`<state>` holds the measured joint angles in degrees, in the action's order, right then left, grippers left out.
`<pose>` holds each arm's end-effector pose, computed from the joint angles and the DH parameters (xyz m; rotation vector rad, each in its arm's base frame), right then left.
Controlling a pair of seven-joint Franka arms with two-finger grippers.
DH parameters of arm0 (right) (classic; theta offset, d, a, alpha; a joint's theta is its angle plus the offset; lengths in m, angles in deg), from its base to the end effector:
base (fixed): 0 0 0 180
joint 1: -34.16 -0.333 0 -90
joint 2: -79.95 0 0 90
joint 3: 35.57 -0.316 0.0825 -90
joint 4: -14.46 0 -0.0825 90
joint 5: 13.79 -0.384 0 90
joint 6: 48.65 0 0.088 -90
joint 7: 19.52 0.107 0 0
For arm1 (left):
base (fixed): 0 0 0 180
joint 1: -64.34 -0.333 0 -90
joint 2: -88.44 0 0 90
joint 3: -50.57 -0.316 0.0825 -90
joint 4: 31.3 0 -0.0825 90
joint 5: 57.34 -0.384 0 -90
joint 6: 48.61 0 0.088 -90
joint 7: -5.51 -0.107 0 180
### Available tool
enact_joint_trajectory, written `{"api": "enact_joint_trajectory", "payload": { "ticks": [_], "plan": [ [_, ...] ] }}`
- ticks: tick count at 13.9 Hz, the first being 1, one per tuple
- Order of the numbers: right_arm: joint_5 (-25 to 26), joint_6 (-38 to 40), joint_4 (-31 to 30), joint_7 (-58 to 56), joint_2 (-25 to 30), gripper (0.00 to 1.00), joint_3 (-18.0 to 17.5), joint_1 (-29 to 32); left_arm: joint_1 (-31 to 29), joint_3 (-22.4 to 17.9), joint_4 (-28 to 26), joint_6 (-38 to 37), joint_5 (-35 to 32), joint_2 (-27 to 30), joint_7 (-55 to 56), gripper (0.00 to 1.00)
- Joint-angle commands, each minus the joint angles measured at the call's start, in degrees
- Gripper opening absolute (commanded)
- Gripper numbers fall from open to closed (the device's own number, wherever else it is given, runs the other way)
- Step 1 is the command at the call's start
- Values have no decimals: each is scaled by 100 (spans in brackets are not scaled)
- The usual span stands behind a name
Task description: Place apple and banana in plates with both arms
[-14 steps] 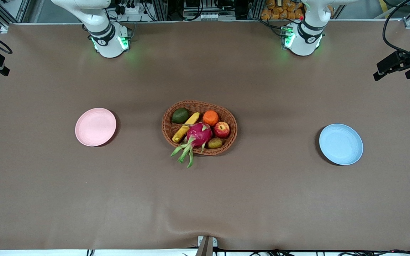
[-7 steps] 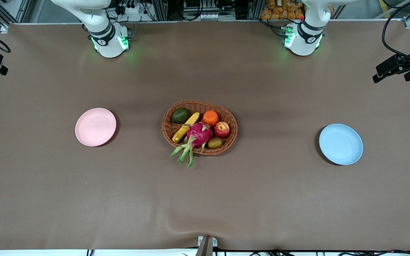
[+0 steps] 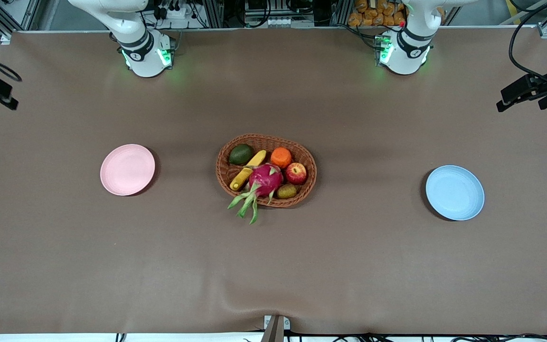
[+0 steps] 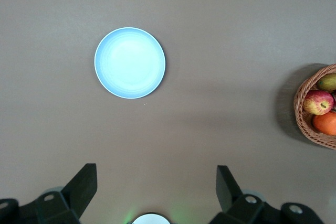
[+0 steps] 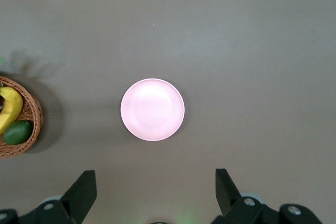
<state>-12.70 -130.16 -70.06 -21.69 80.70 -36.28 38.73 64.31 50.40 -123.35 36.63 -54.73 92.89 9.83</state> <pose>0.5335 -0.0382 0.6634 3.1236 -0.0499 -0.0631 0.5215 -0.0033 0.6425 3.0945 0.1177 -0.0663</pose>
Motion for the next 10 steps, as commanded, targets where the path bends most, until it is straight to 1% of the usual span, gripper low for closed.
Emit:
{"api": "enact_joint_trajectory", "payload": {
  "ticks": [1,3,5,6,8,10],
  "plan": [
    [-4,21,172,94,-382,100,-17,9,46,9,73,-69,-50,-41,-108,100],
    [-126,20,173,77,-400,100,-17,17,64,26,47,-130,-41,-172,-116,100],
    [-572,12,181,67,-453,100,9,88,213,192,47,-131,-41,-391,-29,100],
    [-714,3,173,15,-462,100,18,79,231,289,47,-131,-33,-479,-28,100],
    [-690,-6,173,67,-566,100,-16,-52,266,553,64,-122,142,-734,94,100],
    [-742,47,120,286,-698,100,-26,-350,310,790,82,-35,379,-1093,235,100]
  ]
}}
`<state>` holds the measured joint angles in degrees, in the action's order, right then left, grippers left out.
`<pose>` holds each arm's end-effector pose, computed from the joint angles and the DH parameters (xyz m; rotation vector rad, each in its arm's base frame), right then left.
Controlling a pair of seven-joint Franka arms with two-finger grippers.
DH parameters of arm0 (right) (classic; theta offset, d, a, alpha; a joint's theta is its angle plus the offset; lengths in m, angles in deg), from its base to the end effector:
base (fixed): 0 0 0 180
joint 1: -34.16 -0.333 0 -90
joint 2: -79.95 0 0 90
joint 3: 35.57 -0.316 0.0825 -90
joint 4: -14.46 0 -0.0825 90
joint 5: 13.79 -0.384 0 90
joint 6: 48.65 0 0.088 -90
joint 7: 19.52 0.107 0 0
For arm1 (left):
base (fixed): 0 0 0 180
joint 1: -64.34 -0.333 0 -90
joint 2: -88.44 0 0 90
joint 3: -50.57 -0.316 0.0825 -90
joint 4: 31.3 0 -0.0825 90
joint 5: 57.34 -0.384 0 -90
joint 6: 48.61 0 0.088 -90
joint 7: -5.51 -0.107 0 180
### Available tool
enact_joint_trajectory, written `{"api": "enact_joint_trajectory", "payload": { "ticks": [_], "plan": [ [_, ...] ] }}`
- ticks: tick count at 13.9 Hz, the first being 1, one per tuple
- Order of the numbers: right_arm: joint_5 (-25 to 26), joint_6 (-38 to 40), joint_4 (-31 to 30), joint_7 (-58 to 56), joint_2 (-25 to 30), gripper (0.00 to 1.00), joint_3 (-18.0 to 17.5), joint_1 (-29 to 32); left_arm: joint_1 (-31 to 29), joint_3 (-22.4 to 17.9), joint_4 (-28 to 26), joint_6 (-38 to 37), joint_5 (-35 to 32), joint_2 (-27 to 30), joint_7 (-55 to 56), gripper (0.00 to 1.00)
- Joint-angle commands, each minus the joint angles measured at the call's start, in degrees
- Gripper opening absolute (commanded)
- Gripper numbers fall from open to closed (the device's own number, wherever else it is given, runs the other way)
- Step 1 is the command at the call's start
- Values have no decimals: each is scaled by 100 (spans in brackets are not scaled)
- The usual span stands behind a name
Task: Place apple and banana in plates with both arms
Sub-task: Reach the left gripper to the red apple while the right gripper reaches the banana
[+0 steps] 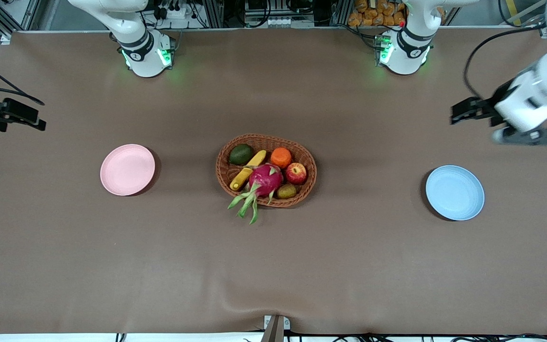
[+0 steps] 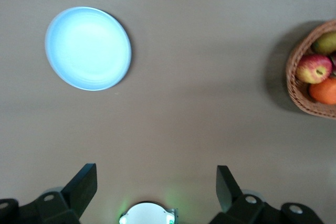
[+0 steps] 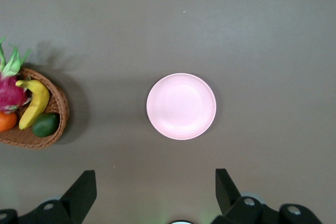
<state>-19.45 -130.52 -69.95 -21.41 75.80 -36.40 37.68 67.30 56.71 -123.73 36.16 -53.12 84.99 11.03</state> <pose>0.5618 -0.0150 0.6184 -3.0327 0.0086 0.1711 0.5494 -0.0949 0.5648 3.0695 -0.0960 -0.3115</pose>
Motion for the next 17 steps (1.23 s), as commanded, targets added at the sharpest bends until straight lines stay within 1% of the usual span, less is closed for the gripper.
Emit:
{"api": "enact_joint_trajectory", "payload": {
  "ticks": [1,3,6,7,9,10,15,17],
  "plan": [
    [-40,65,100,781,-235,100,-14,-533,28,256,112,135,376,-471,168,100],
    [13,65,109,2028,-401,100,-14,-1166,28,528,111,460,413,-832,308,100],
    [-5,48,100,3331,-735,100,-14,-1870,46,958,94,1109,579,-1351,772,100],
    [-40,22,100,3788,-893,100,-14,-2063,150,1038,94,1294,580,-1509,992,100],
    [12,-354,100,4806,-1183,100,-14,-2546,440,1047,94,1698,589,-1816,1161,100],
    [13,-522,108,5342,-1350,100,-14,-2679,537,1048,85,1874,589,-1974,1222,100],
    [30,-1672,117,7042,-2044,100,-14,-3180,1074,1048,94,2718,659,-2511,2029,100],
    [205,-2095,117,7429,-2308,100,-5,-3313,1162,1056,111,3044,772,-2748,2128,100]
  ]
}}
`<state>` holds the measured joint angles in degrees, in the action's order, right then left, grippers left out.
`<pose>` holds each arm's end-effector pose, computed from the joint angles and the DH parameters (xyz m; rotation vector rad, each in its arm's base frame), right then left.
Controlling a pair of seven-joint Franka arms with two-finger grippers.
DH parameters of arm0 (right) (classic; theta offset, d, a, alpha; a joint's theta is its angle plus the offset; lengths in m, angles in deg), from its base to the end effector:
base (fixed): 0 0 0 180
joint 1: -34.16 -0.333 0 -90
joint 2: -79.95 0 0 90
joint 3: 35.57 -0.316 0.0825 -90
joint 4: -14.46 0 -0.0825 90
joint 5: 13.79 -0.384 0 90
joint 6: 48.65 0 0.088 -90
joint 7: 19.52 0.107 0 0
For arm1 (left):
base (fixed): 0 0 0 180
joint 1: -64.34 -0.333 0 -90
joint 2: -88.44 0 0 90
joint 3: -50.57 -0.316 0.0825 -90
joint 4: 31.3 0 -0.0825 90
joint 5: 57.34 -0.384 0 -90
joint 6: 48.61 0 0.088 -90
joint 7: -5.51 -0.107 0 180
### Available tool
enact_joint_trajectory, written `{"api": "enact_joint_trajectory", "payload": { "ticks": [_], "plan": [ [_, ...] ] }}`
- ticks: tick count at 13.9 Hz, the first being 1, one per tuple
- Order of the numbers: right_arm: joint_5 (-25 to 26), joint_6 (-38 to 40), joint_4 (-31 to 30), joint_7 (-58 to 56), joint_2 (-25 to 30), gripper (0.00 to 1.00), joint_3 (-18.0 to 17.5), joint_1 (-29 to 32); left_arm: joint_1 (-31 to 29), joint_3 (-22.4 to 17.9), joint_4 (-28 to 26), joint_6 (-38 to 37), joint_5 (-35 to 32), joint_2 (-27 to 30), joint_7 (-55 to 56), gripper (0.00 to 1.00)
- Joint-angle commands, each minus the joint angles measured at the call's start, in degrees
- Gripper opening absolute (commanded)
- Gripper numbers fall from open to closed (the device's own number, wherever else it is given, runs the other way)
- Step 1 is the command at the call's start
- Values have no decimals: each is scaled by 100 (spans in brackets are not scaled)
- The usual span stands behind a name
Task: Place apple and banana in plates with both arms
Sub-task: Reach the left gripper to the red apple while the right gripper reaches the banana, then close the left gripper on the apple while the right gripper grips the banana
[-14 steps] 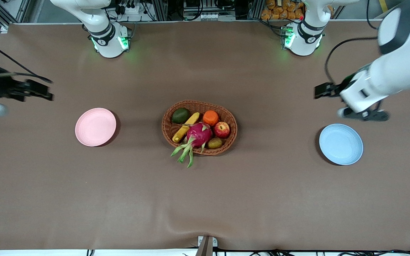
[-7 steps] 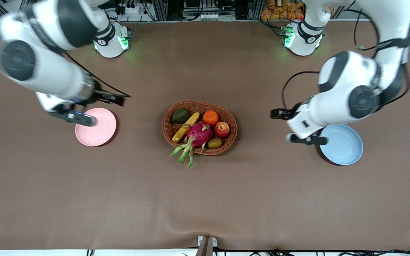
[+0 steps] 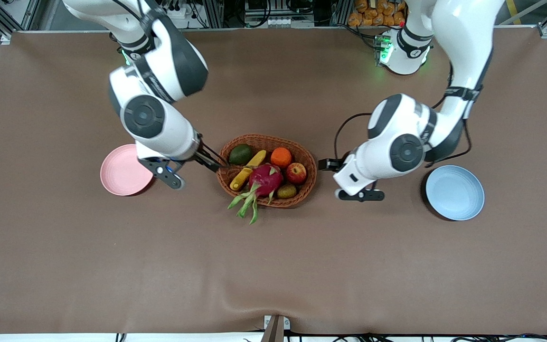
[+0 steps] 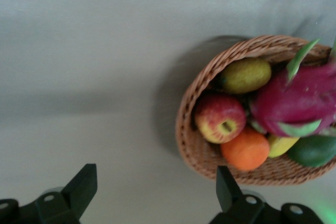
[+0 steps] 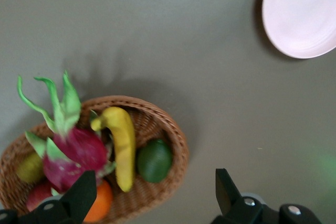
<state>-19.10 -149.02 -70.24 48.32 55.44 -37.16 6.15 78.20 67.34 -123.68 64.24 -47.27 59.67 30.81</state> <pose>0.5768 0.3341 0.4192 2.8976 -1.0458 -0.2747 0.5810 -0.3296 0.3382 2.9143 0.0170 -0.3705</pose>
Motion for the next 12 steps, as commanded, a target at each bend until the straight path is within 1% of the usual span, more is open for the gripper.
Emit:
{"api": "enact_joint_trajectory", "payload": {
  "ticks": [1,3,4,6,9,10,11,12],
  "plan": [
    [370,-455,156,762,-404,100,71,-282,151,-7,89,411,380,-304,150,100],
    [862,-764,164,1509,-632,100,71,-450,458,-24,97,666,487,-462,307,100],
    [926,-870,191,1730,-747,100,71,-485,520,-33,97,816,461,-558,465,100],
    [961,-1238,191,1794,-862,100,71,-530,565,-33,97,1001,461,-699,501,100],
    [1032,-1459,191,1794,-1020,100,80,-547,766,-42,106,1203,461,-849,606,100],
    [1084,-1477,191,1794,-1081,98,80,-547,811,-59,98,1326,452,-875,616,100],
    [1111,-1486,191,1794,-1143,93,80,-556,811,-60,106,1440,452,-954,616,100],
    [1128,-1521,191,1794,-1213,90,80,-565,820,-60,115,1572,452,-1016,616,100]
  ]
}}
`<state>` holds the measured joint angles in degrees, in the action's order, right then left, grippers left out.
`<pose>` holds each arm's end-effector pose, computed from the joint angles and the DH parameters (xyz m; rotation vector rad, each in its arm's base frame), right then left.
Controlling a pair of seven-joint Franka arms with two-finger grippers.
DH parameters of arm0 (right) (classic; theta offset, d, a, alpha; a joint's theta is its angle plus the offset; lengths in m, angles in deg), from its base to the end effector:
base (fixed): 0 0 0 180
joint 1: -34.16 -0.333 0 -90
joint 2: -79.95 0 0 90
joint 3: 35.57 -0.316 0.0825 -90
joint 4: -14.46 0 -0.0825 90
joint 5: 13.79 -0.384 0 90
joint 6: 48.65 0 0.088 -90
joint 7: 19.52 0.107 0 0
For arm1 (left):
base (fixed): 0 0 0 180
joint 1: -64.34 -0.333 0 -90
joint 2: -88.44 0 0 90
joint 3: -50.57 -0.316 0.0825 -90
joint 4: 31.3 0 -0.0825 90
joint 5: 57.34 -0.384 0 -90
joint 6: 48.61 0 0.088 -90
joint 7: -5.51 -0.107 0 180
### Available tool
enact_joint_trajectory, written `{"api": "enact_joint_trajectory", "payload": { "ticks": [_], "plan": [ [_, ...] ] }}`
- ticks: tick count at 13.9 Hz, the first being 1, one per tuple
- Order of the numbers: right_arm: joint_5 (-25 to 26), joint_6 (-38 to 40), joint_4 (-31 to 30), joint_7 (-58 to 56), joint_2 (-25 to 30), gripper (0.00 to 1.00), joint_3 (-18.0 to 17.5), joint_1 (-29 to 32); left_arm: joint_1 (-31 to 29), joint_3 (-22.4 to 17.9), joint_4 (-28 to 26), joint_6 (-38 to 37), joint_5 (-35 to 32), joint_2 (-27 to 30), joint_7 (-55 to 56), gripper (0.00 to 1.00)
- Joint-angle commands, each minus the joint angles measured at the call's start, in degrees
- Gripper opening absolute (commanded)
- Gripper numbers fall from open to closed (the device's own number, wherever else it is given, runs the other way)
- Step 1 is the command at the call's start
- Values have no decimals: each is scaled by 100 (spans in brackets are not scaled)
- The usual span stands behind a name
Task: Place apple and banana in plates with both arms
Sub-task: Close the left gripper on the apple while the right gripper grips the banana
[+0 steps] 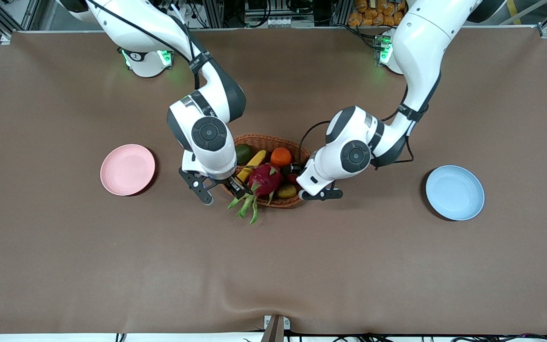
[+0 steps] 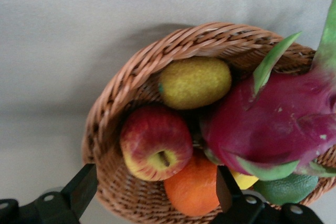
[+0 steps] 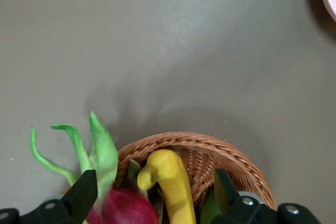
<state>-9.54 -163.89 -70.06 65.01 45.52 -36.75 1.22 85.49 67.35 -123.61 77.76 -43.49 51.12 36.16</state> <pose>0.5863 0.3891 0.3210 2.7867 -1.2600 0.0211 0.5553 -0.4096 0.2588 2.8366 0.1076 -0.3434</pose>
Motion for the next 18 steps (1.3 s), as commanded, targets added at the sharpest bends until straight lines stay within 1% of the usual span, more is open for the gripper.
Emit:
{"api": "enact_joint_trajectory", "payload": {
  "ticks": [1,5,8,9,10,11,12,13,14,15,16,17,18],
  "plan": [
    [173,-43,172,116,-239,90,39,-89,108,-61,109,317,66,-179,81,100],
    [147,-52,172,107,-283,89,30,-89,126,-61,109,388,22,-302,28,100],
    [121,-52,164,63,-345,85,30,-89,178,-78,91,459,22,-329,2,100],
    [112,-52,163,46,-380,80,30,-89,187,-78,82,467,22,-381,2,100],
    [94,-52,163,37,-389,72,30,-89,187,-78,82,485,13,-416,-7,100],
    [68,-86,155,28,-398,69,21,-89,196,-78,91,494,13,-469,-7,100],
    [59,-165,146,28,-398,69,21,-98,214,-78,74,502,-83,-478,-7,97],
    [59,-192,137,28,-398,69,21,-98,196,-78,82,511,-249,-478,-7,86],
    [59,-192,137,28,-406,69,21,-98,205,-78,82,503,-312,-470,2,64],
    [59,-201,137,37,-433,69,21,-98,196,-78,74,468,-312,-417,54,36],
    [59,-218,137,37,-450,69,21,-98,135,-78,82,398,-312,-365,81,23],
    [59,-279,137,37,-450,69,21,-98,117,-70,100,240,-312,-303,107,15],
    [59,-298,137,46,-459,68,21,-98,65,-78,109,13,-304,-172,134,13]
  ]
}}
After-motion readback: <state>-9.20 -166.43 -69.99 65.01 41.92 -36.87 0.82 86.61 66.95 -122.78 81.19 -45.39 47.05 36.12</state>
